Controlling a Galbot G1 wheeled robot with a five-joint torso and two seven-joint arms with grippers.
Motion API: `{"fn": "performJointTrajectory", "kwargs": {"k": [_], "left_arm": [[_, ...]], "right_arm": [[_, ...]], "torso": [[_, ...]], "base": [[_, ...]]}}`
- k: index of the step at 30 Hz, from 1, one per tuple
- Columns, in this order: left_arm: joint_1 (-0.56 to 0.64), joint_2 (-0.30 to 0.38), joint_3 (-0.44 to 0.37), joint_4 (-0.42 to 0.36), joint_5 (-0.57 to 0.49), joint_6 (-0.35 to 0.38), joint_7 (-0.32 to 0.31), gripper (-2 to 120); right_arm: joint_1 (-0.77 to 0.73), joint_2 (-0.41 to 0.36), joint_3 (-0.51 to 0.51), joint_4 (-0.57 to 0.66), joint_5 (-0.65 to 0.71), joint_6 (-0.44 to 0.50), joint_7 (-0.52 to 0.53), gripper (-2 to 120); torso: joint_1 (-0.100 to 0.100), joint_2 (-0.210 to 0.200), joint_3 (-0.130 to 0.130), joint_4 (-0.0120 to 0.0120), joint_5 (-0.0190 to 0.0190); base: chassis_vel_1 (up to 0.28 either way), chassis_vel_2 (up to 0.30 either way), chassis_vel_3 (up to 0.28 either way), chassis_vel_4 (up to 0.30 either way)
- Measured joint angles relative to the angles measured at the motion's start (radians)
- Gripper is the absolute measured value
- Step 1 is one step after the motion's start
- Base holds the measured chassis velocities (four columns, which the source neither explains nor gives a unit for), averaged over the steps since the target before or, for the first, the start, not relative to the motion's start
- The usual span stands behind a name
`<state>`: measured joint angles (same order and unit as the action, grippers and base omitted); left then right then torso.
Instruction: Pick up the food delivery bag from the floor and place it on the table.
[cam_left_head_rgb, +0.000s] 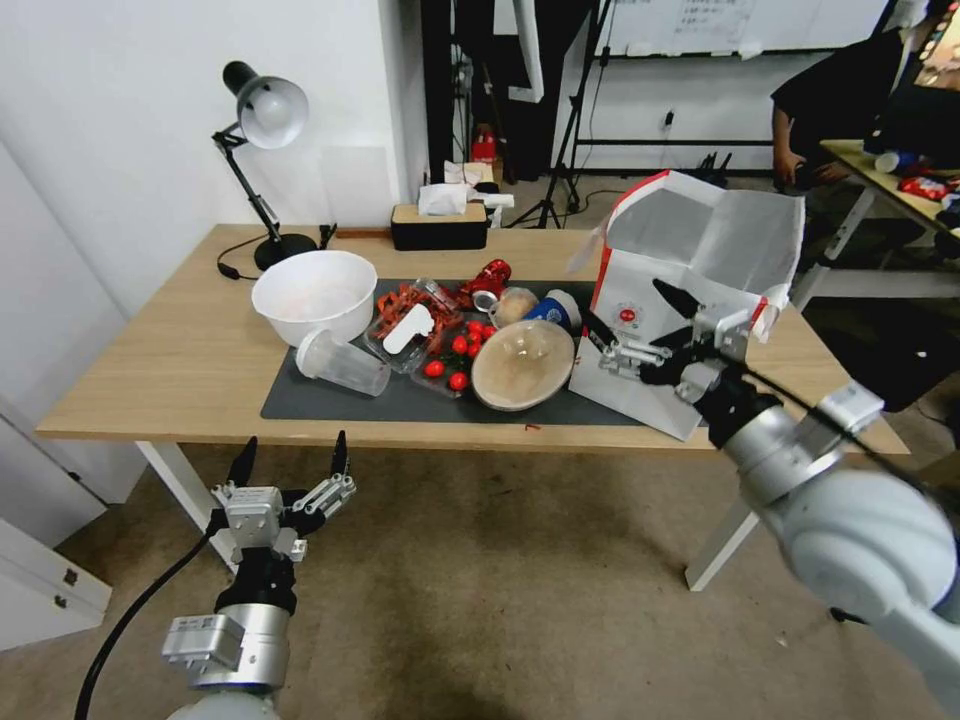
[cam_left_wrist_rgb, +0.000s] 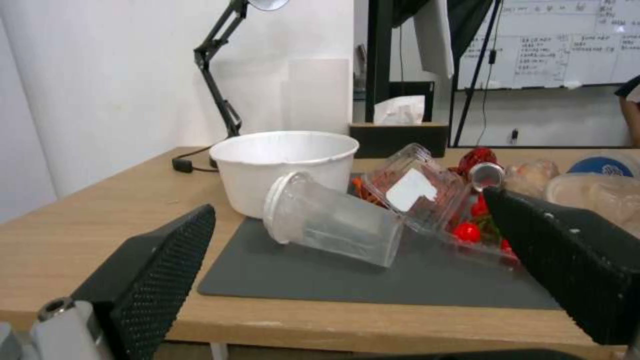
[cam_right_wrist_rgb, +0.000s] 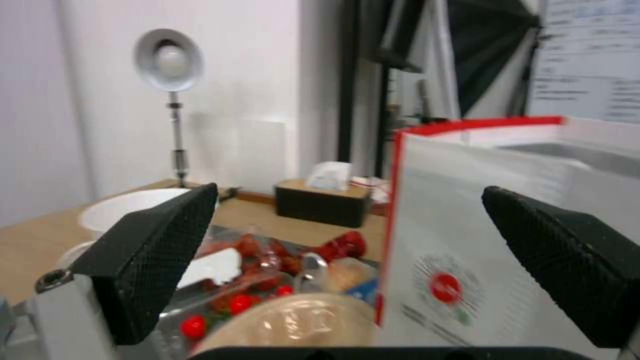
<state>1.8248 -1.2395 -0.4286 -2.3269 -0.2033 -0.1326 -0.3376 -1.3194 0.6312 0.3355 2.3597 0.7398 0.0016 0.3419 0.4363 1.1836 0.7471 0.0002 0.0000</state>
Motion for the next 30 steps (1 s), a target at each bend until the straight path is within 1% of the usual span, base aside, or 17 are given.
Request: {"fn": "performJointTrajectory", "kwargs": {"k": [1, 2, 3, 4, 5, 6, 8, 9, 10, 11, 14, 15, 17, 18, 20, 23, 30], "left_arm": [[-0.001, -0.003, 0.001, 0.001, 0.001, 0.000, 0.000, 100], [-0.002, -0.006, 0.002, 0.002, 0.002, 0.000, 0.000, 100], [-0.002, -0.006, 0.002, 0.002, 0.002, 0.000, 0.000, 100], [-0.004, -0.007, 0.003, 0.005, 0.002, 0.000, 0.001, 100], [-0.006, -0.006, 0.004, 0.008, 0.002, 0.000, 0.001, 100], [-0.006, -0.006, 0.004, 0.008, 0.002, 0.000, 0.001, 100], [-0.010, -0.006, 0.005, 0.013, 0.002, 0.000, 0.004, 100], [-0.011, -0.006, 0.006, 0.013, 0.002, 0.000, 0.005, 100], [-0.011, -0.007, 0.008, 0.013, 0.002, 0.000, 0.007, 100], [-0.011, -0.007, 0.008, 0.013, 0.002, 0.000, 0.007, 100], [-0.008, -0.009, 0.014, 0.018, 0.011, 0.000, 0.011, 100], [-0.008, -0.009, 0.014, 0.018, 0.011, 0.000, 0.011, 100], [-0.005, -0.010, 0.016, 0.020, 0.015, 0.000, 0.012, 100], [-0.005, -0.010, 0.016, 0.020, 0.015, 0.000, 0.012, 100], [-0.005, -0.010, 0.018, 0.022, 0.016, 0.000, 0.012, 100], [-0.005, -0.010, 0.020, 0.026, 0.016, 0.000, 0.013, 100], [-0.003, -0.013, 0.027, 0.033, 0.023, -0.004, 0.014, 100]], "right_arm": [[-0.044, 0.026, 0.012, 0.003, -0.035, 0.020, 0.022, 100], [-0.112, 0.073, 0.039, 0.006, -0.097, 0.051, 0.044, 100], [-0.112, 0.073, 0.039, 0.006, -0.097, 0.051, 0.044, 100], [-0.160, 0.108, 0.059, 0.009, -0.138, 0.067, 0.049, 100], [-0.217, 0.149, 0.073, 0.012, -0.178, 0.084, 0.047, 100], [-0.217, 0.149, 0.073, 0.012, -0.178, 0.084, 0.047, 100], [-0.345, 0.251, 0.085, 0.010, -0.279, 0.133, 0.017, 100], [-0.373, 0.277, 0.085, 0.006, -0.307, 0.147, 0.007, 100], [-0.433, 0.339, 0.082, -0.010, -0.377, 0.186, -0.012, 100], [-0.433, 0.339, 0.082, -0.010, -0.377, 0.186, -0.012, 100], [-0.505, 0.443, 0.062, -0.035, -0.482, 0.239, -0.019, 100], [-0.505, 0.443, 0.062, -0.035, -0.482, 0.239, -0.019, 100], [-0.530, 0.482, 0.050, -0.051, -0.523, 0.263, -0.013, 100], [-0.530, 0.482, 0.050, -0.051, -0.523, 0.263, -0.013, 100], [-0.548, 0.512, 0.044, -0.067, -0.552, 0.283, -0.006, 100], [-0.562, 0.533, 0.040, -0.075, -0.568, 0.294, -0.002, 100], [-0.574, 0.547, 0.034, -0.085, -0.587, 0.296, 0.021, 100]], "torso": [[0.000, 0.000, 0.000, -0.0001, -0.0002], [0.000, 0.000, 0.000, -0.0003, 0.0002], [0.000, 0.000, 0.000, -0.0003, 0.0002], [0.000, 0.000, 0.000, 0.0002, -0.0003], [0.000, 0.000, 0.000, -0.0001, 0.0000], [0.000, 0.000, 0.000, -0.0001, 0.0000], [0.000, 0.000, 0.000, -0.0005, -0.0001], [0.000, 0.000, 0.000, -0.0007, -0.0001], [0.000, 0.000, 0.000, -0.0006, -0.0003], [0.000, 0.000, 0.000, -0.0006, -0.0003], [0.000, 0.000, 0.000, 0.0000, -0.0002], [0.000, 0.000, 0.000, 0.0000, -0.0002], [0.000, 0.000, 0.000, -0.0001, -0.0002], [0.000, 0.000, 0.000, -0.0001, -0.0002], [0.000, 0.000, 0.000, 0.0000, -0.0002], [0.000, 0.000, 0.000, -0.0001, -0.0001], [0.000, 0.000, 0.000, -0.0001, 0.0000]], "base": [[0.000, 0.000, 0.000, 0.000], [0.000, 0.000, 0.000, 0.000], [0.000, 0.000, 0.000, 0.000], [0.000, 0.000, 0.000, 0.000], [0.000, 0.000, 0.000, 0.000], [0.000, 0.000, 0.000, 0.000], [0.000, 0.000, 0.000, 0.000], [0.000, 0.000, 0.000, 0.000], [0.000, 0.000, 0.000, 0.000], [0.000, 0.000, 0.000, 0.000], [0.000, 0.000, 0.000, 0.000], [0.000, 0.000, 0.000, 0.000], [0.000, 0.000, 0.000, 0.000], [0.000, 0.000, 0.000, 0.000], [0.000, 0.000, 0.000, 0.000], [0.000, 0.000, 0.000, 0.000], [0.000, 0.000, 0.000, 0.000]]}}
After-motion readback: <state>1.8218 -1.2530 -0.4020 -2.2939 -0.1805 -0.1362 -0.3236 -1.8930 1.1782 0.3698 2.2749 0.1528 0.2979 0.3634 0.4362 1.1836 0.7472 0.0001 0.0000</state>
